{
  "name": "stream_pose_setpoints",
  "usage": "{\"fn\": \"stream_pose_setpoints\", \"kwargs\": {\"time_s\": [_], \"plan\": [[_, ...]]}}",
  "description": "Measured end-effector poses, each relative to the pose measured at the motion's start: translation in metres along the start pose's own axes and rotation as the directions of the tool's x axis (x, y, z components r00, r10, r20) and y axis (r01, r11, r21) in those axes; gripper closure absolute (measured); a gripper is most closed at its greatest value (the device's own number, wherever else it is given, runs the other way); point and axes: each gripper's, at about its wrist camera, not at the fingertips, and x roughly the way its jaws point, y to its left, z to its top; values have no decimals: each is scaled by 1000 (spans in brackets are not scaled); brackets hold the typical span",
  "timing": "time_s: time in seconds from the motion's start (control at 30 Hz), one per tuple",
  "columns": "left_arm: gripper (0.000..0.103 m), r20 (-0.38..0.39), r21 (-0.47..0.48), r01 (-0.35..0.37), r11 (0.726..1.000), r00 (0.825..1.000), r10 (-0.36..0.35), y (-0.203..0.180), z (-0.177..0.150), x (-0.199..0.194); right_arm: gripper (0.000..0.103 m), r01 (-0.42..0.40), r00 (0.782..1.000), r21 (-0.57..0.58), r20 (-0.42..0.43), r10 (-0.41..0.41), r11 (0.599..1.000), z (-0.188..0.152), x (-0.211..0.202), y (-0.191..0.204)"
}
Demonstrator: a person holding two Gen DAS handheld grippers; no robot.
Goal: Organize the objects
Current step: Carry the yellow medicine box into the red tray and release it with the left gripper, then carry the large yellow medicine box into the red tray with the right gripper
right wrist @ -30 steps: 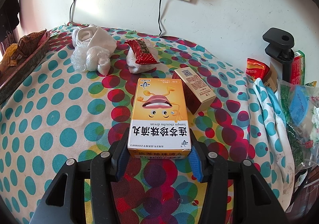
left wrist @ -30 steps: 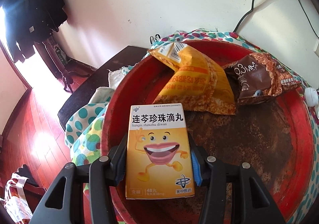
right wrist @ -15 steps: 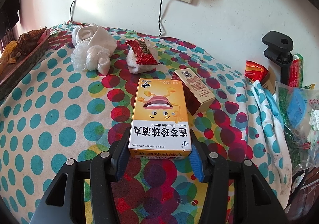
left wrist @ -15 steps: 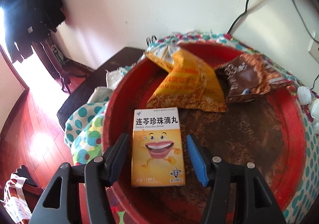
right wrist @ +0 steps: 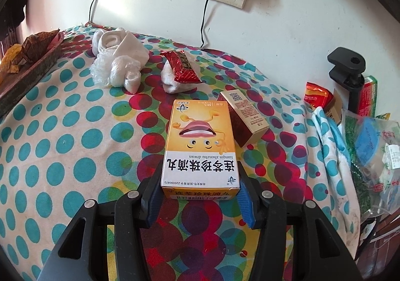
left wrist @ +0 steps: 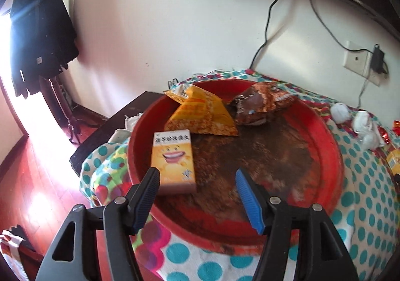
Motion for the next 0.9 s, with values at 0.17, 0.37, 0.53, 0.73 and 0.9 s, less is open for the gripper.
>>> {"fn": "stream_pose_setpoints", "kwargs": {"time_s": [0.17,0.37,0.53,0.73,0.9], "plan": [[38,40,24,56,998,998,-56,-8,-8,-10,55,51,999,-36,-3,-52,998,1,0,7],[36,100,26,83,996,991,-85,-7,-15,-20,55,33,999,45,-30,-32,998,-1,-5,7],[36,98,31,110,993,989,-113,-7,-13,-17,55,16,1000,72,-7,-15,997,3,-29,21],[36,116,25,118,993,986,-120,-2,-11,-19,55,-65,997,19,47,64,998,29,-61,73],[36,100,-25,134,991,986,-131,9,-10,-16,55,-186,976,-59,100,192,981,57,-88,139]]}}
